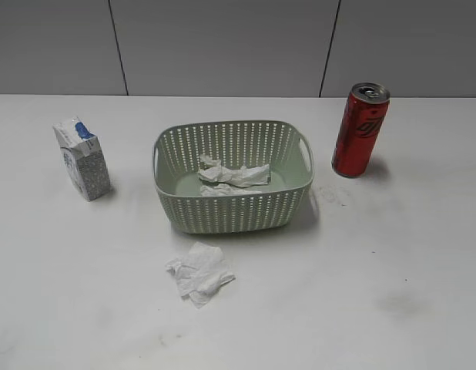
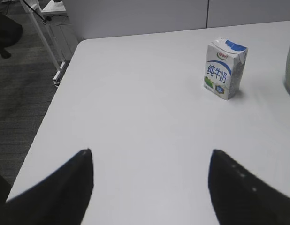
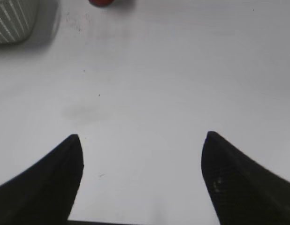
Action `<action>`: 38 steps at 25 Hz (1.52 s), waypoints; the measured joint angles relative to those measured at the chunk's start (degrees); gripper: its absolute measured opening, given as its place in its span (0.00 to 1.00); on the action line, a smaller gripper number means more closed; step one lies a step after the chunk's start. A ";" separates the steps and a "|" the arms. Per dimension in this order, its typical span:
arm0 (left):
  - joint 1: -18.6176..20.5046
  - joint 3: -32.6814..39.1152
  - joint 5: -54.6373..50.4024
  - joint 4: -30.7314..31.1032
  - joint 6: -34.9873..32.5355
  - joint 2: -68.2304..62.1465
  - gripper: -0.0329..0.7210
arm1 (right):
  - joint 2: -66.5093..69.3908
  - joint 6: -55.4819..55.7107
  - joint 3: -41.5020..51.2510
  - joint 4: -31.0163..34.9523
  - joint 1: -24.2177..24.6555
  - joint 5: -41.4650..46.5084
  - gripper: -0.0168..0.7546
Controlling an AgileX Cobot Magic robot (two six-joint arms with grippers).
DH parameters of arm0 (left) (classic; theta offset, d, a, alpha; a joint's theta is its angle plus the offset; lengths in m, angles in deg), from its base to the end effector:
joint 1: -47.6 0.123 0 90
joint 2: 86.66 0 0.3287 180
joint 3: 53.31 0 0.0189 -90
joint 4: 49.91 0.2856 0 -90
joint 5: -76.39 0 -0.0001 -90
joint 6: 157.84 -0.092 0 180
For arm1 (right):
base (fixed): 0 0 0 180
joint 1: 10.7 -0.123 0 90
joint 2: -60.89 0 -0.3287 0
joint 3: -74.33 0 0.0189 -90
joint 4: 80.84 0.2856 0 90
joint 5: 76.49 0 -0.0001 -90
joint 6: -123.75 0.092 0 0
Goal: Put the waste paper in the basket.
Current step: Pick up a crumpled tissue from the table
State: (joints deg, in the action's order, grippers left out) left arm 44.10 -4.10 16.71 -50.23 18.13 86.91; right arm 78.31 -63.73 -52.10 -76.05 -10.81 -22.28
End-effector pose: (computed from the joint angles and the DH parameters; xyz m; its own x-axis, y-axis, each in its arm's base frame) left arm -0.0184 0.0007 0.2972 -0.4215 0.0934 -0.9020 0.0940 0.9938 0.0589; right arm 0.0253 0.0063 0.2794 -0.5685 -0.0824 -0.8186 -0.1040 0.9942 -0.0278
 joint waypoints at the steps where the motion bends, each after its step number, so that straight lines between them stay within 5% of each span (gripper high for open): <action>1: 0.00 0.00 0.00 0.00 0.00 0.00 0.78 | -1.78 0.00 0.06 0.00 0.00 0.00 0.79; 12: 0.00 0.00 0.20 -4.71 -0.96 -2.88 0.78 | -10.93 0.02 0.36 0.07 -2.04 0.01 0.79; 23: -1.75 -6.72 9.59 -15.71 -13.60 -32.95 0.78 | -10.93 0.13 0.36 0.07 -6.44 0.01 0.79; 28: -10.10 -12.96 12.61 -12.55 -15.50 -50.21 0.78 | -10.93 0.13 0.36 0.07 -6.44 0.01 0.79; 31: -18.38 -16.56 13.39 -8.29 -14.41 -60.72 0.77 | -10.93 0.13 0.36 0.07 -6.44 0.01 0.79; 38: -38.01 -22.75 23.10 -0.51 2.05 -82.09 0.70 | -10.93 0.13 0.36 0.07 -6.44 0.01 0.79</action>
State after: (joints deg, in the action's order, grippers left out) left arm 6.09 -26.85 39.81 -50.74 20.18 4.83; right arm 67.38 -63.60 -51.74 -75.98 -17.25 -22.27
